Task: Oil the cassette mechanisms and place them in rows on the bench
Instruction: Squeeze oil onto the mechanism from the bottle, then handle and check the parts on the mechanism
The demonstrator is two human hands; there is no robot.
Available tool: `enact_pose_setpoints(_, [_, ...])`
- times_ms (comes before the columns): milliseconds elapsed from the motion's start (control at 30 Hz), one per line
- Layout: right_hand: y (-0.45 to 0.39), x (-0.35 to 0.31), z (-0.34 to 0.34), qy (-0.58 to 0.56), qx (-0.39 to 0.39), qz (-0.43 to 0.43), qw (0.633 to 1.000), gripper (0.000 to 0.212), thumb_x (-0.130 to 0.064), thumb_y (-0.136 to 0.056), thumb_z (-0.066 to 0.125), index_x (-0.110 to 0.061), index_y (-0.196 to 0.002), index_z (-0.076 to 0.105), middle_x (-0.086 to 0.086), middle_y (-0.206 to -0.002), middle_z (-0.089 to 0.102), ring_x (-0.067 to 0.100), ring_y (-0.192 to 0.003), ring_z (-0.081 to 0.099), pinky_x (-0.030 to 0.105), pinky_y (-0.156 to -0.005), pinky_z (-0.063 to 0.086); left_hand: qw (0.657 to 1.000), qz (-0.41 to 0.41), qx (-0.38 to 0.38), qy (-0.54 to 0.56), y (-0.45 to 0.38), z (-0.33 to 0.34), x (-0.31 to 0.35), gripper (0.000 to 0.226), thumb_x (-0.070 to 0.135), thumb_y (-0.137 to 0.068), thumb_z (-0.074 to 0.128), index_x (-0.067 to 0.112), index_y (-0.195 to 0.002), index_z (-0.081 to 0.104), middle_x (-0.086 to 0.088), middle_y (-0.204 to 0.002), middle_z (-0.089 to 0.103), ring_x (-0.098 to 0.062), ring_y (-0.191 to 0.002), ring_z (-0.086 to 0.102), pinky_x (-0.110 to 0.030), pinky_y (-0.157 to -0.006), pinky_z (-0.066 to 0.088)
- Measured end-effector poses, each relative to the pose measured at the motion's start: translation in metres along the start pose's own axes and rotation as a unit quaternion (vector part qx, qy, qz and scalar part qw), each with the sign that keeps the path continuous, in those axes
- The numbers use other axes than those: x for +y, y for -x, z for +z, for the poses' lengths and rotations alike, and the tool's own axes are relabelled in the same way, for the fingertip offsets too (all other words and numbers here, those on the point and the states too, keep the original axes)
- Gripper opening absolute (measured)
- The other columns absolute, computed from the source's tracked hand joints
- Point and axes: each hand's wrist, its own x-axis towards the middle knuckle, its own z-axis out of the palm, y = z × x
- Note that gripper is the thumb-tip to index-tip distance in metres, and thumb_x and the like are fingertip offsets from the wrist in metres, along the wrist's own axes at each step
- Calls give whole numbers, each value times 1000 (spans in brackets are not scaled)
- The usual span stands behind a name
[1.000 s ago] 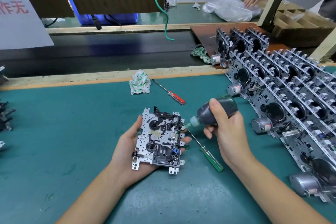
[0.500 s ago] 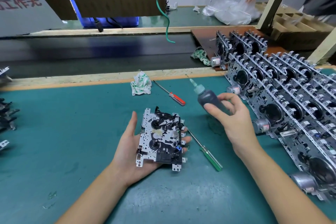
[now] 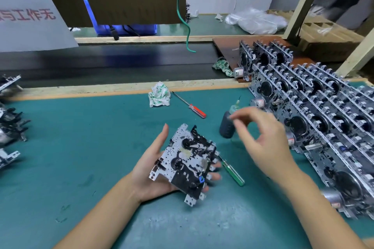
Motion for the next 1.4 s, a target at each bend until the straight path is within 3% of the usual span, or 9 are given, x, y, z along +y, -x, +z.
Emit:
enact_pose_setpoints(200, [29, -10, -14, 143, -336, -107, 925, 50, -39, -75, 56, -17, -119, 60, -7, -107, 63, 12, -110, 52, 29, -113, 19, 986, -76, 117, -90, 8, 3, 8, 77, 68, -58, 75, 13, -112, 72, -14, -121, 65, -30, -112, 62, -41, -96, 49])
enact_pose_setpoints(367, [52, -8, -13, 153, -233, -98, 955, 52, -68, -73, 49, -20, -83, 65, -10, -78, 61, 14, -82, 59, 27, -97, 32, 961, -90, 203, -164, 11, -4, 15, 85, 84, -56, 49, 7, -80, 74, -11, -85, 70, -25, -82, 65, -35, -84, 52])
enact_pose_setpoints(533, [72, -9, 1, 90, -143, -40, 985, 50, -65, -83, 43, -18, -73, 58, -11, -71, 53, 9, -74, 45, 19, -80, 32, 950, 1, 257, -178, 23, 1, 20, 86, 75, -69, 38, 5, -108, 71, -13, -105, 72, -24, -94, 70, -31, -78, 57])
enact_pose_setpoints(600, [78, -9, 5, 50, -115, 10, 992, 45, -61, -83, 45, -19, -73, 59, -12, -73, 52, 6, -75, 42, 17, -72, 30, 858, 73, 402, -312, 36, 7, 16, 85, 79, -62, 45, 12, -109, 65, 0, -79, 74, -17, -70, 71, -34, -70, 57])
enact_pose_setpoints(667, [81, -8, 7, 48, -98, 22, 994, 42, -57, -83, 46, -19, -73, 60, -11, -74, 52, 10, -76, 46, 20, -71, 32, 690, 70, 506, -513, 53, 19, 3, 86, 98, -52, 35, 29, -97, 57, 6, -69, 67, -7, -59, 63, -33, -66, 50])
enact_pose_setpoints(800, [82, -10, 8, 99, -104, -37, 989, 57, -58, -95, 30, -14, -70, 58, -6, -73, 53, 17, -78, 49, 30, -75, 35, 427, -22, 440, -790, 63, 39, -37, 86, 103, -38, 9, 37, -83, 41, 16, -70, 55, -4, -71, 56, -22, -57, 35])
enact_pose_setpoints(867, [83, -10, 6, 129, -113, -89, 981, 58, -59, -95, 29, -13, -70, 55, -5, -73, 52, 17, -79, 42, 30, -79, 35, 358, -1, 432, -828, 54, 45, -45, 76, 97, -47, 10, 33, -79, 37, 14, -70, 56, -8, -72, 62, -22, -49, 27])
enact_pose_setpoints(1000, [82, -7, 3, 186, -107, -133, 968, 51, -62, -81, 49, -13, -69, 57, -4, -71, 53, 18, -77, 45, 29, -83, 36, 352, 113, 431, -823, 49, 43, -44, 62, 84, -58, 38, 23, -50, 44, 5, -39, 50, -16, -36, 53, -19, -36, 18])
enact_pose_setpoints(1400, [86, -5, 7, 187, -110, -125, 968, 51, -66, -69, 58, -16, -60, 51, -8, -64, 49, 20, -70, 49, 30, -79, 35, 379, 214, 465, -771, 43, 37, -57, 61, 78, -54, 50, 23, -51, 24, 0, -32, 35, -19, -27, 39, -19, -39, 21])
